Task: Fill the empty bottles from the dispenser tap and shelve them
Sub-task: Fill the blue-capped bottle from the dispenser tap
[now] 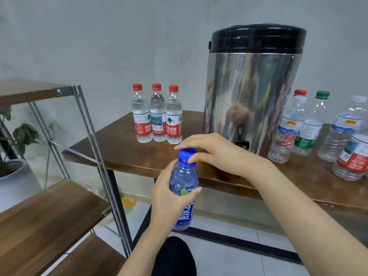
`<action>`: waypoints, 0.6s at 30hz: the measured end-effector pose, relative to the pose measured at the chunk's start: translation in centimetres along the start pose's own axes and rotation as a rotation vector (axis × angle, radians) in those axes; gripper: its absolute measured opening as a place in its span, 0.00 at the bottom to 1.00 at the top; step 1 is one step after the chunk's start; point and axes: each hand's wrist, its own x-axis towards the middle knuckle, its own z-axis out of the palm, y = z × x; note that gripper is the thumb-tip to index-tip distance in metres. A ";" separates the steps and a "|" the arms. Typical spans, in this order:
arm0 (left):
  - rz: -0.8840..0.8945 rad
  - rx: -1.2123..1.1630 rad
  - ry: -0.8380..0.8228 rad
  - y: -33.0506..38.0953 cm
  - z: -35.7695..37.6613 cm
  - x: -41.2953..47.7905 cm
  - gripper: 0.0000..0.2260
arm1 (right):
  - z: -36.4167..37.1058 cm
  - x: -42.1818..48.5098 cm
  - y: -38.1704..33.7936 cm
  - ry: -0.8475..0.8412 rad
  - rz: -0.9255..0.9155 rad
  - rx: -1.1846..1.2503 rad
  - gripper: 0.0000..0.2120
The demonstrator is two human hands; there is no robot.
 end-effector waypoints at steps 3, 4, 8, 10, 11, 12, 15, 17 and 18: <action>0.018 0.027 0.020 -0.1 -1.3 0.6 0.36 | 0.5 1.6 -0.3 -0.046 -0.012 -0.014 0.17; 0.028 0.043 0.025 0.0 -1.6 0.8 0.36 | 0.6 2.1 -0.4 -0.050 0.002 -0.024 0.16; 0.057 0.090 0.033 0.4 -2.5 1.5 0.35 | 0.8 3.6 -1.9 0.029 0.117 -0.336 0.22; 0.064 0.103 0.033 0.7 -2.9 1.9 0.33 | 1.1 4.3 -2.7 0.051 0.153 -0.627 0.29; 0.063 0.101 0.036 0.8 -3.1 2.1 0.33 | 1.1 4.6 -2.8 0.060 0.158 -0.644 0.30; 0.064 0.095 0.040 0.9 -3.3 2.4 0.34 | 0.9 4.7 -2.9 0.064 0.165 -0.560 0.31; 0.086 0.074 0.058 1.0 -4.2 3.3 0.35 | -0.9 5.0 -2.6 -0.021 0.148 -0.086 0.24; 0.103 0.076 0.062 1.0 -4.7 3.8 0.36 | -1.9 5.5 -2.8 -0.108 0.088 -0.021 0.19; 0.108 0.078 0.056 1.1 -4.8 4.1 0.35 | -1.9 5.8 -2.9 -0.083 0.077 -0.054 0.15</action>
